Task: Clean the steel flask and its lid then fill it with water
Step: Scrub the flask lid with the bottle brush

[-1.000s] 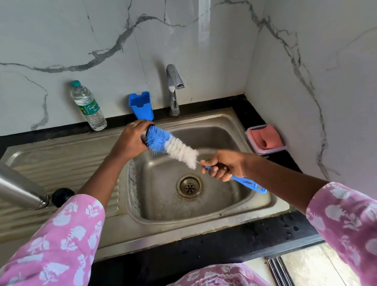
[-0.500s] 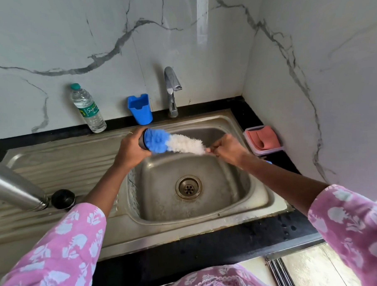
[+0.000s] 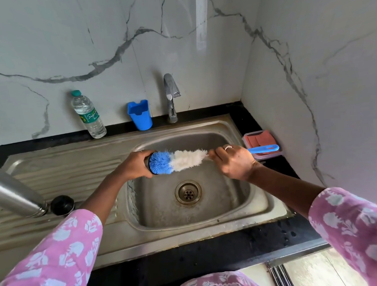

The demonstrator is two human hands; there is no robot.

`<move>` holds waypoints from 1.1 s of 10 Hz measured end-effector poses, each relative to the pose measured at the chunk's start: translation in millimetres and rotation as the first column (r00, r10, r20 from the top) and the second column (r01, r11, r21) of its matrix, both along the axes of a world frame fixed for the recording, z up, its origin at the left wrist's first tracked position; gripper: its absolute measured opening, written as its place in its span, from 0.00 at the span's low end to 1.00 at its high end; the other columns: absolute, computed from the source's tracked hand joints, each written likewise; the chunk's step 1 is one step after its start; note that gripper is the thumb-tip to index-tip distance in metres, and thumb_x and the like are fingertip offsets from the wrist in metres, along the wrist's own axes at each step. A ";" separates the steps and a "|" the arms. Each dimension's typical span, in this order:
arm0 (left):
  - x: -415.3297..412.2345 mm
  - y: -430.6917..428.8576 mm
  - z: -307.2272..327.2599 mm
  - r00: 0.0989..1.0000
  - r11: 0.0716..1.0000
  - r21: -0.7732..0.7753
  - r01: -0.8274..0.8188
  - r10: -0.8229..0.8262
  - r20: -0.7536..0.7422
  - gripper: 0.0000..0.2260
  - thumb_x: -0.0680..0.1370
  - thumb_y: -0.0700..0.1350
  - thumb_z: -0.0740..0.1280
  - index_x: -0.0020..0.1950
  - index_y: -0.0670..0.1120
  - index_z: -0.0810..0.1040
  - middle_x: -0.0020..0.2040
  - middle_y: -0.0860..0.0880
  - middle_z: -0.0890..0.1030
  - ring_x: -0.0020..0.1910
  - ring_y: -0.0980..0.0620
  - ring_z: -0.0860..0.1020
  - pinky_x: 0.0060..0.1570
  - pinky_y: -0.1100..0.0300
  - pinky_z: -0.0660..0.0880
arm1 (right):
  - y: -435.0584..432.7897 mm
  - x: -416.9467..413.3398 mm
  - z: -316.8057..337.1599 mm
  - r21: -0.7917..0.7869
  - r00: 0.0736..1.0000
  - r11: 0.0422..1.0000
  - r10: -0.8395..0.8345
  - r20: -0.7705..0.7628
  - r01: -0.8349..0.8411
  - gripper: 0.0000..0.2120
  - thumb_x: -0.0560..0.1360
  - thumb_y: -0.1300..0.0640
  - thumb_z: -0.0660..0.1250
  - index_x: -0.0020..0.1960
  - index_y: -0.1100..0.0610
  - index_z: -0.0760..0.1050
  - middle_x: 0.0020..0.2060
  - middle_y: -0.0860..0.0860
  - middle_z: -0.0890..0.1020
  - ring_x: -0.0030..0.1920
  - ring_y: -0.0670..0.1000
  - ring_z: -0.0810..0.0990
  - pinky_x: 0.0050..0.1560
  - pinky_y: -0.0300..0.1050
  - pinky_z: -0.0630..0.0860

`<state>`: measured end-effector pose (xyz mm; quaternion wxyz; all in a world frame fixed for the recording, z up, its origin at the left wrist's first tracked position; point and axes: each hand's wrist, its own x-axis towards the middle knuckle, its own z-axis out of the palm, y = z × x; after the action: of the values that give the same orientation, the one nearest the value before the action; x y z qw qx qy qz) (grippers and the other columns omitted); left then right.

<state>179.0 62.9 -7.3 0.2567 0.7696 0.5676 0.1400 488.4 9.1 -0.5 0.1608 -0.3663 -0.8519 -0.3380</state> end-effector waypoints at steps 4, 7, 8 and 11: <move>-2.3 4.6 3.4 0.999 0.966 0.258 -0.007 -0.004 0.041 0.33 0.58 0.30 0.76 0.63 0.37 0.75 0.58 0.40 0.78 0.56 0.43 0.77 0.54 0.61 0.70 | -7.6 -34.1 14.3 -0.943 0.640 0.310 -0.751 -0.163 0.124 0.09 0.76 0.57 0.61 0.45 0.61 0.77 0.34 0.56 0.77 0.31 0.53 0.78 0.30 0.38 0.71; -5.4 5.3 5.0 0.997 0.970 0.239 -0.049 0.032 0.077 0.33 0.58 0.30 0.77 0.63 0.37 0.75 0.56 0.39 0.78 0.55 0.43 0.77 0.53 0.60 0.70 | -2.4 -39.4 18.5 -0.952 0.561 -0.106 -0.824 -0.078 -0.288 0.12 0.79 0.57 0.58 0.43 0.61 0.75 0.27 0.53 0.74 0.23 0.47 0.70 0.23 0.36 0.65; -9.7 5.7 3.0 0.999 0.969 0.245 0.026 -0.030 0.012 0.32 0.57 0.31 0.78 0.61 0.37 0.76 0.56 0.39 0.79 0.54 0.42 0.78 0.55 0.58 0.70 | 2.4 -38.2 19.1 -0.635 0.478 -0.394 -0.877 0.044 -0.665 0.15 0.81 0.58 0.53 0.40 0.62 0.72 0.20 0.47 0.66 0.16 0.42 0.58 0.16 0.32 0.52; -16.3 13.3 10.8 0.992 0.976 0.186 -0.115 0.102 0.081 0.34 0.60 0.30 0.76 0.65 0.39 0.73 0.57 0.41 0.78 0.54 0.47 0.76 0.52 0.60 0.71 | -2.2 -28.2 5.2 -0.138 0.978 0.969 -0.209 0.000 0.207 0.10 0.71 0.63 0.57 0.39 0.60 0.77 0.29 0.54 0.76 0.27 0.56 0.76 0.24 0.43 0.69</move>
<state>162.6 76.2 3.5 0.1940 0.7530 0.5834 0.2344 460.2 6.9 4.7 0.1052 -0.4663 -0.8288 -0.2910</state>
